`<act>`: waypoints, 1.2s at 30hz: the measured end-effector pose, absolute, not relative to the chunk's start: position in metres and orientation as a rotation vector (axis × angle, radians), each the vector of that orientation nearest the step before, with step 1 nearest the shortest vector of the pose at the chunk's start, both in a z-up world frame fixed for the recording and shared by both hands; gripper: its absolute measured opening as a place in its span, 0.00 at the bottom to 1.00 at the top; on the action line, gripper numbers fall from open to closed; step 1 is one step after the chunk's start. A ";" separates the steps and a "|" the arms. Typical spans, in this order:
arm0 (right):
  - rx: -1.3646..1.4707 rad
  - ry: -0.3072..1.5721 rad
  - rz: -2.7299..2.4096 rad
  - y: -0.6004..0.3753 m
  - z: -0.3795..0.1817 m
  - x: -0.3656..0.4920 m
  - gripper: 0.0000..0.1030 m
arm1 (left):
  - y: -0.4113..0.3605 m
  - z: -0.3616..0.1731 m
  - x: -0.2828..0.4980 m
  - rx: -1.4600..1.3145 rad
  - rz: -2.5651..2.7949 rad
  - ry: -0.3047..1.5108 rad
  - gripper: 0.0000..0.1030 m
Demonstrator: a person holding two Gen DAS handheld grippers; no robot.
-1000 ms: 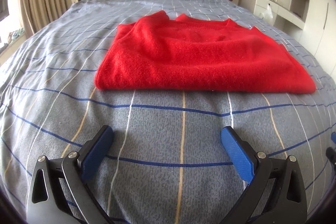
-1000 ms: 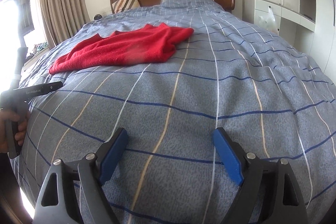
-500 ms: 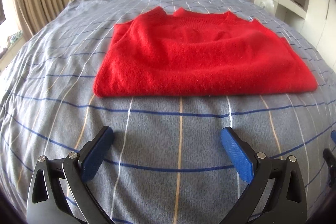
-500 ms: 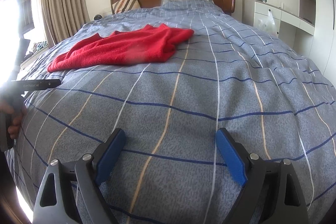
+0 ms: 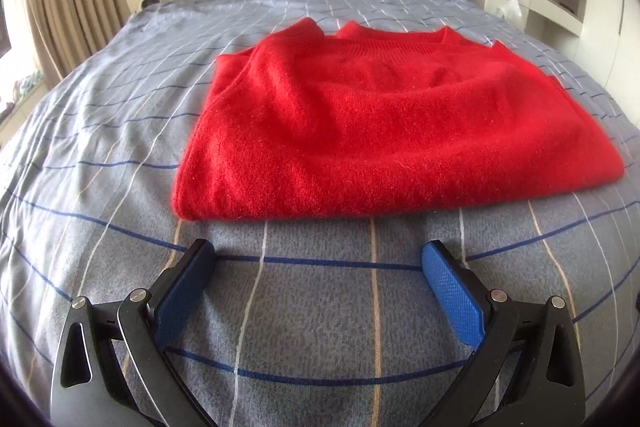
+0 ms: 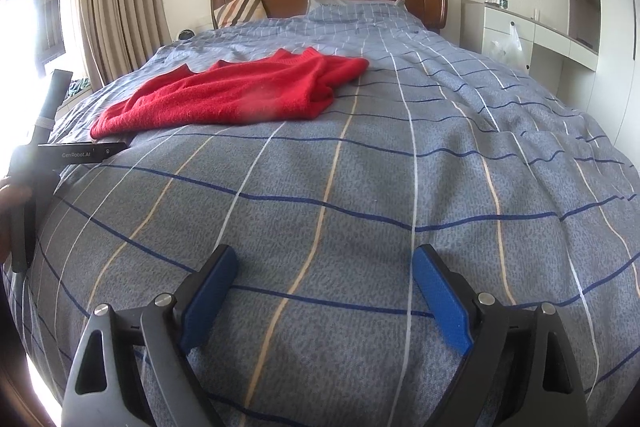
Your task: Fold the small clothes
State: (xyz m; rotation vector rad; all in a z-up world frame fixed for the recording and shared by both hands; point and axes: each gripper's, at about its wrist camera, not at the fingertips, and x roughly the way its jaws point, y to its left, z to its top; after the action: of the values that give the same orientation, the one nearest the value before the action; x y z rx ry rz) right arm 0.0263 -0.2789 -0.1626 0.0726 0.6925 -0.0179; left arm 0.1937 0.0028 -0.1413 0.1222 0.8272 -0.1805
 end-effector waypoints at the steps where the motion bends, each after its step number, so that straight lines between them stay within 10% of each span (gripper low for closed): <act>1: 0.073 0.693 -0.018 -0.279 -0.163 0.026 0.87 | 0.003 -0.141 0.194 0.121 -0.181 0.827 1.00; 28: 0.051 0.699 -0.049 -0.275 -0.161 0.027 0.88 | 0.003 -0.141 0.195 0.123 -0.180 0.828 1.00; 36: 0.019 0.702 0.170 -0.244 -0.077 0.088 0.86 | 0.003 -0.141 0.195 0.124 -0.180 0.828 1.00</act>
State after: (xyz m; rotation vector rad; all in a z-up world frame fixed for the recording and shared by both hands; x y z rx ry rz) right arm 0.0881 -0.2443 -0.0775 0.0188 0.7023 0.1701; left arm 0.1947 0.0027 -0.1412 0.1238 0.8284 -0.1797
